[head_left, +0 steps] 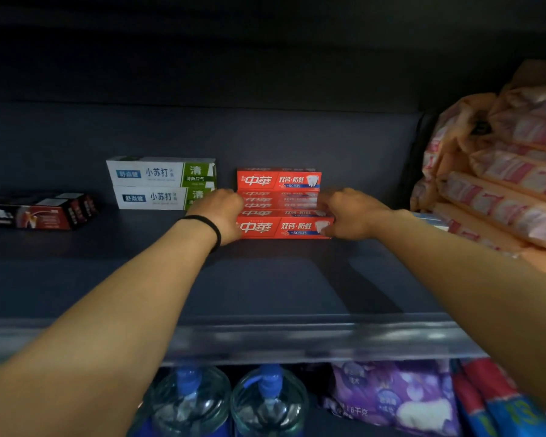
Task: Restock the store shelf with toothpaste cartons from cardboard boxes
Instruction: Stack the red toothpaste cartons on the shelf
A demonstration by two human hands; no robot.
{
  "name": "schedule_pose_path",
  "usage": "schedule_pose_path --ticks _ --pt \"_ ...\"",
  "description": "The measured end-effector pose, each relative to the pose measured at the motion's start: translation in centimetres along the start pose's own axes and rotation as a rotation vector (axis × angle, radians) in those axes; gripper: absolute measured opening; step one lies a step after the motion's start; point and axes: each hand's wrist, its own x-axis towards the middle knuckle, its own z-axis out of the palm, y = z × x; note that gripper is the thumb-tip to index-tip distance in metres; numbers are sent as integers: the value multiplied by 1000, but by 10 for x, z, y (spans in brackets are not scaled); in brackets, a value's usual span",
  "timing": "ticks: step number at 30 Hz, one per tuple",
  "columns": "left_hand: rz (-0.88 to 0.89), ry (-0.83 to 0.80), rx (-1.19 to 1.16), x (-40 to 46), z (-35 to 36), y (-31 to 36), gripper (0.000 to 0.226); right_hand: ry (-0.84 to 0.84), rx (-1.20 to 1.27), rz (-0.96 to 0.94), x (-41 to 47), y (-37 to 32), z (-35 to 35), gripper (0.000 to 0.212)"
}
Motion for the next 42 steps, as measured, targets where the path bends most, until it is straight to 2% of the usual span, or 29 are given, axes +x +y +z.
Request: schedule_pose_path --ticks 8,18,27,33,42 --pt "-15 -7 11 -86 -43 21 60 72 -4 2 -86 -40 -41 70" --pt "-14 -139 35 -253 -48 67 62 55 1 -70 -251 -120 -39 69" --pt "-19 -200 -4 -356 12 82 62 17 64 -78 -337 -161 41 75" --pt "-33 -393 -65 -411 99 85 62 -117 127 -75 -378 -187 134 69" --pt "-29 -619 -116 -414 216 74 62 -369 240 -56 -376 -205 254 81"
